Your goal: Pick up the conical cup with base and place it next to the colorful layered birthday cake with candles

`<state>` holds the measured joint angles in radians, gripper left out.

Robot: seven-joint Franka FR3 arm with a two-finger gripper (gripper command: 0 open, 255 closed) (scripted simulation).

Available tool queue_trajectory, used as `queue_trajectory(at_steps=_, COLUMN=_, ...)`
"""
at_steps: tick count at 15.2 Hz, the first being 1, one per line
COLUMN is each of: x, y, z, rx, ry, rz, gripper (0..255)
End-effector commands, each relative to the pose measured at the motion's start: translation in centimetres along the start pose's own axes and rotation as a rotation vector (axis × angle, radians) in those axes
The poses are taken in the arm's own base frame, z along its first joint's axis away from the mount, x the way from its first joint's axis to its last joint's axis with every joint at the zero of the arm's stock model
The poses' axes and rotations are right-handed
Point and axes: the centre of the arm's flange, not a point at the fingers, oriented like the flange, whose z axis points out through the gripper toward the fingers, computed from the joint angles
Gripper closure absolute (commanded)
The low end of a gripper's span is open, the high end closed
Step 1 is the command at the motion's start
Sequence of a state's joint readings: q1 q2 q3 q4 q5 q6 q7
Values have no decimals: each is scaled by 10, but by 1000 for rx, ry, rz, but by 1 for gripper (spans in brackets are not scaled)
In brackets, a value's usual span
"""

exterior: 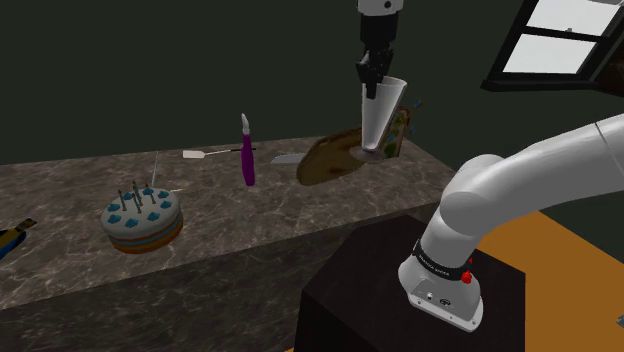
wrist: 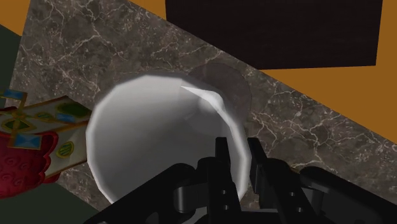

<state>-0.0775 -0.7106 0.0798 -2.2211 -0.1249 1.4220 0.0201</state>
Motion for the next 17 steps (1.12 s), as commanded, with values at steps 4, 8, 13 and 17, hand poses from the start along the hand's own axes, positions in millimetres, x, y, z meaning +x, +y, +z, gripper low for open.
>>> queue_trajectory(at_steps=4, x=-3, y=4, z=-27, rx=0, ry=1, rz=0, gripper=255)
queue_trajectory(at_steps=8, x=-4, y=8, z=-48, rx=0, ry=1, rz=0, gripper=255)
queue_trajectory(at_steps=13, x=-7, y=13, z=-73, rx=0, ry=1, rz=0, gripper=255)
queue_trajectory(at_steps=17, x=4, y=-10, z=-83, rx=0, ry=1, rz=0, gripper=255)
